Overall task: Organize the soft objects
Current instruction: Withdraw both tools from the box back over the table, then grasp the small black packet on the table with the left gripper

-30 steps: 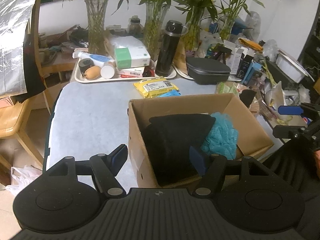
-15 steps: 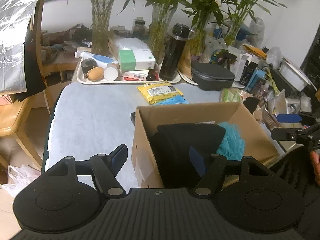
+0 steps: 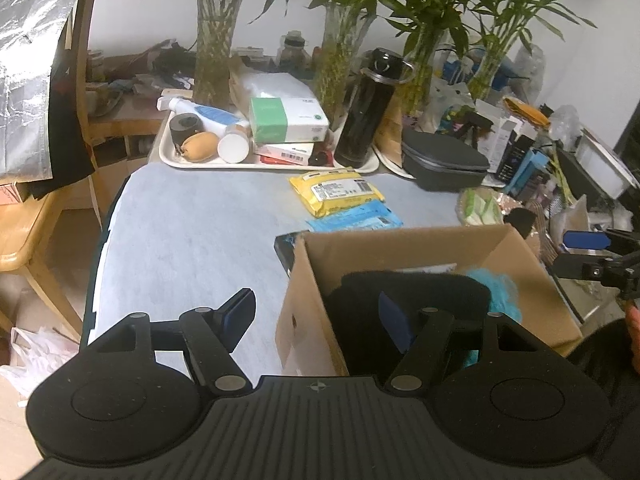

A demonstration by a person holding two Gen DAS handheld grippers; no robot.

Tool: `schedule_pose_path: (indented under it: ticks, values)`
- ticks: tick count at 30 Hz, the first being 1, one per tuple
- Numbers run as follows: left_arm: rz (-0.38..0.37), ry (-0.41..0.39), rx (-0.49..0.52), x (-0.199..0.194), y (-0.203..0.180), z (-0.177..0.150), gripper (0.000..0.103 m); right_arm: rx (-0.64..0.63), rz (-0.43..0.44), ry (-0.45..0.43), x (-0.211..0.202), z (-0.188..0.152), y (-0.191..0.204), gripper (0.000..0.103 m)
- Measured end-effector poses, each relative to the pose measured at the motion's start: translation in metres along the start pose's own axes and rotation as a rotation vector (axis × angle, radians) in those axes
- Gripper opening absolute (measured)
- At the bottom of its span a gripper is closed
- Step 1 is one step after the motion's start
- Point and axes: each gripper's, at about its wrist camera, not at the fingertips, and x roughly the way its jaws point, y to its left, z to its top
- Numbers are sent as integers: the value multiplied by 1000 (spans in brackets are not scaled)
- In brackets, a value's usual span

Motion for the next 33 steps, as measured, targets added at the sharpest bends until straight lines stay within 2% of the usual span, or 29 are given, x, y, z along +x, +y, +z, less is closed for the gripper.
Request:
schedule_pose_path:
  ticks: [10,20,33]
  values:
    - [1,-6,-8,23,12,22,68,26,-3,-18,23,16,-27,103]
    - [-13,25,-44,52,34,42,68,19,-5,-54,56,24,-52,103]
    - [-80,171,-58,120,65,60,67,30,-17,-46,98,36,-76,103]
